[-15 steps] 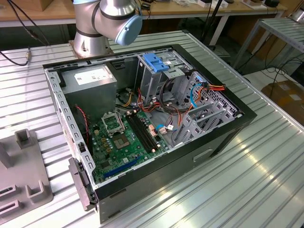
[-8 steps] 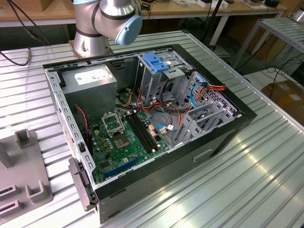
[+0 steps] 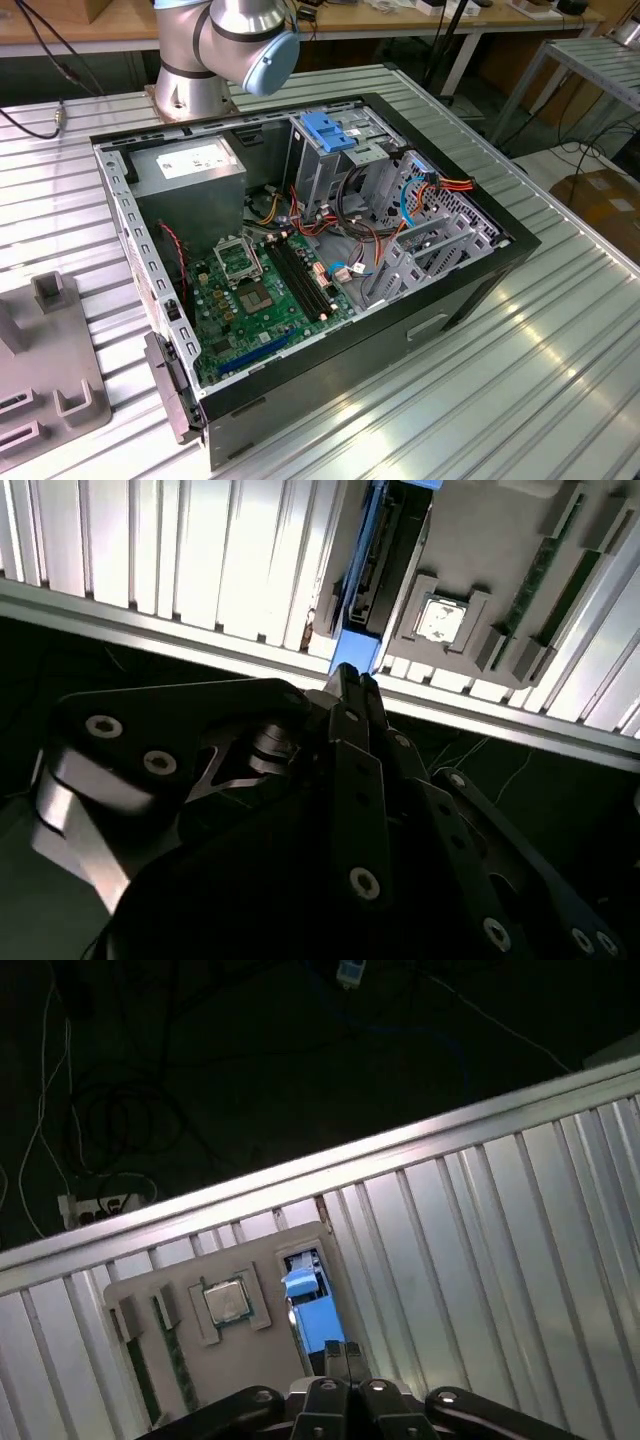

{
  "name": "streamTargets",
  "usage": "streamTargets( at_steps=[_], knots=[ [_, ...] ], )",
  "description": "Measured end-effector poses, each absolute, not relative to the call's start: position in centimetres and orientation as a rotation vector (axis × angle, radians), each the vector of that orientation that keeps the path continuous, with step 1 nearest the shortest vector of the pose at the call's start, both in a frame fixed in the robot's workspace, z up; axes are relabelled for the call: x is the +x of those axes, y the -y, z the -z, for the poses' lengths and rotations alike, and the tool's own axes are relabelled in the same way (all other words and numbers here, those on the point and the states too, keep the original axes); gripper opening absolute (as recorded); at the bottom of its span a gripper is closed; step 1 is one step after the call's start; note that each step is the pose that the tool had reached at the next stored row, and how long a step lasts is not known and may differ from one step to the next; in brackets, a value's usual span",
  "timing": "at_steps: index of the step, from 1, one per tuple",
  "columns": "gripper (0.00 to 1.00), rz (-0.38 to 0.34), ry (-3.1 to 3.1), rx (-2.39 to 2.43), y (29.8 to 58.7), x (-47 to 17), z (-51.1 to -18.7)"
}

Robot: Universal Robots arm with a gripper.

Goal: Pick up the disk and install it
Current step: 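Pick up the disk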

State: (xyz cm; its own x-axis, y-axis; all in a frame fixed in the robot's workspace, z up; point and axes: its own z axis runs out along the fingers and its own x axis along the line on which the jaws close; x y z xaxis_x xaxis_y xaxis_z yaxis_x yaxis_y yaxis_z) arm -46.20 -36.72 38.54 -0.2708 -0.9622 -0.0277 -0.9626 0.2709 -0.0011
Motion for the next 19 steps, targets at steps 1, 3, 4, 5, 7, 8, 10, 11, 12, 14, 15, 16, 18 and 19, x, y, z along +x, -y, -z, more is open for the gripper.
streamTargets(
  at_steps=[1, 3, 4, 5, 7, 8, 10, 11, 12, 14, 15, 16, 18, 19],
  knots=[
    [0.17, -0.025, -2.464, -1.913, 36.7, -46.2, -38.5],
    [0.17, -0.026, -2.414, -1.976, 36.7, -46.2, -38.5],
    [0.17, -0.026, -2.395, -1.999, 36.7, -46.2, -38.4],
    [0.17, -0.027, -2.373, -2.025, 36.7, -46.2, -38.4],
    [0.25, -0.027, -2.320, -2.086, 36.7, -46.2, -38.3],
    [0.25, -0.027, -2.291, -2.118, 36.7, -46.2, -38.3],
    [0.26, -0.026, -2.248, -2.162, 36.8, -46.2, -38.2],
    [0.33, -0.024, -2.244, -2.164, 36.9, -46.2, -38.1],
    [0.33, -0.021, -2.243, -2.163, 36.9, -46.3, -38.0],
    [0.33, -0.017, -2.241, -2.160, 36.9, -46.3, -37.7],
    [0.34, -0.017, -2.243, -2.159, 36.9, -46.3, -37.6],
    [0.40, -0.017, -2.244, -2.158, 36.9, -46.3, -37.4],
    [0.40, -0.017, -2.245, -2.157, 37.0, -46.3, -36.9],
    [0.41, -0.017, -2.245, -2.157, 37.1, -46.3, -36.7]
  ],
)
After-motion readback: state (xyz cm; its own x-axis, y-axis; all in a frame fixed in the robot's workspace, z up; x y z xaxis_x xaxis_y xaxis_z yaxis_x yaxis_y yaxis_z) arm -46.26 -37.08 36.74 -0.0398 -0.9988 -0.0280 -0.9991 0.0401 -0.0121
